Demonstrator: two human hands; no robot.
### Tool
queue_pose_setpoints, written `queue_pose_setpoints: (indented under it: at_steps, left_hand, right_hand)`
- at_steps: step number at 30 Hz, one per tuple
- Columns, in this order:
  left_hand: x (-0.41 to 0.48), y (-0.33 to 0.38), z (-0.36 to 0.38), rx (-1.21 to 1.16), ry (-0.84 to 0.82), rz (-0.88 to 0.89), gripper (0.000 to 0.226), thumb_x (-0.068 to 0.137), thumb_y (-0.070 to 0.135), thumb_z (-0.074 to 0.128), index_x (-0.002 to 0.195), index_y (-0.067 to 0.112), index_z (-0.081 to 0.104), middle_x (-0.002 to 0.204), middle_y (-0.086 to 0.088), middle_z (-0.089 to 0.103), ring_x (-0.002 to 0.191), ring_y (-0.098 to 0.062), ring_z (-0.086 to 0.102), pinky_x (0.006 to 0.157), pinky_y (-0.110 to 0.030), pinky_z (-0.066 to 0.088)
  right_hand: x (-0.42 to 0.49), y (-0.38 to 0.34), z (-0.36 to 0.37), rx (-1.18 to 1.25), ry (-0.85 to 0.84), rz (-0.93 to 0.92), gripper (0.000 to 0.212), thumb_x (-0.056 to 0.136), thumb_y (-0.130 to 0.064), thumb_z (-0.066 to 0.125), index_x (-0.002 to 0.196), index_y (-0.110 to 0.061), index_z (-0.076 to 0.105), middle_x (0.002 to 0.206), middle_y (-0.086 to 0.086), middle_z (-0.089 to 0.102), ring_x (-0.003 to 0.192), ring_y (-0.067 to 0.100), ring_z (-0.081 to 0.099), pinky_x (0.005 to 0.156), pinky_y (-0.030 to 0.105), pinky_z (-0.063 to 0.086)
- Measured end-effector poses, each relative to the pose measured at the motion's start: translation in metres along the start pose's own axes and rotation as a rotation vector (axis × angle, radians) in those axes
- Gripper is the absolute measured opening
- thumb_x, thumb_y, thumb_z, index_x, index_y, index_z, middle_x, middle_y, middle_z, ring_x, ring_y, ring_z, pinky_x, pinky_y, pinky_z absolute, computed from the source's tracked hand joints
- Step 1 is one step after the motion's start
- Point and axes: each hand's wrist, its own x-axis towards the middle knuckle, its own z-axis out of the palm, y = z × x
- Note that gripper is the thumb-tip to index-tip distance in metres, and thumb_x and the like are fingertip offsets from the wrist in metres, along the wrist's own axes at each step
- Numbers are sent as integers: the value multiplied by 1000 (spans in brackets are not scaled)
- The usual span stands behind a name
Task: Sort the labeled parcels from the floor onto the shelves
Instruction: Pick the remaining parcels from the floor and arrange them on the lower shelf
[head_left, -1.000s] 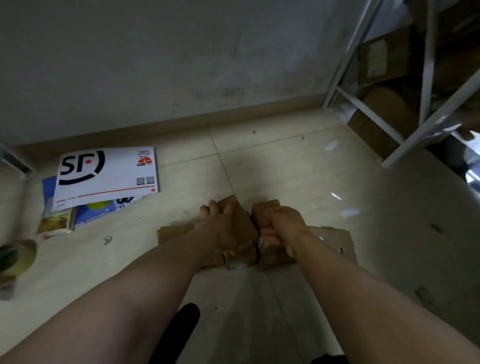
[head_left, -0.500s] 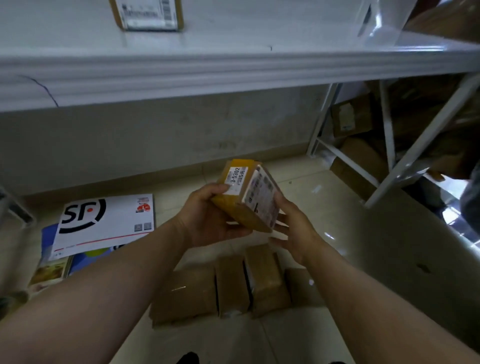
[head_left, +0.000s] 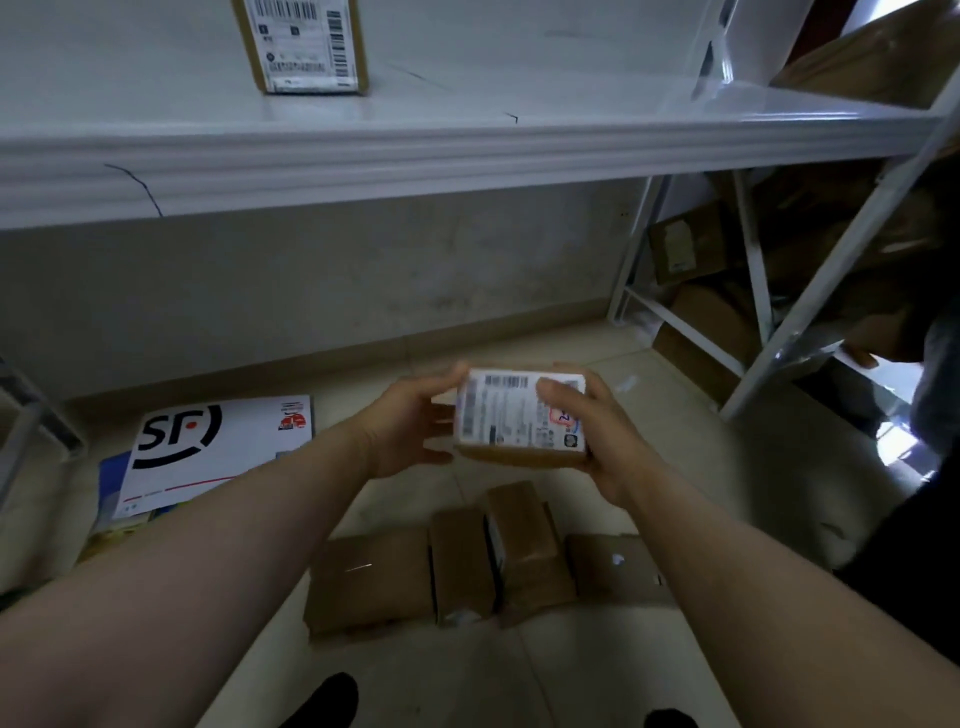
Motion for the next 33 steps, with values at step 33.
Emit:
queue_pose_setpoints:
  at_steps: [33]
  left_hand:
    - [-32,2,-34,125,179,51,118,66,6,82,154,36,9,143,-2,49,137,-28,38,114,-57,22]
  right_hand:
    - [-8,5,29,-228,-236,136,69,76,-19,80,135,-41,52,107,-2,76,108,25,68,96,53,53]
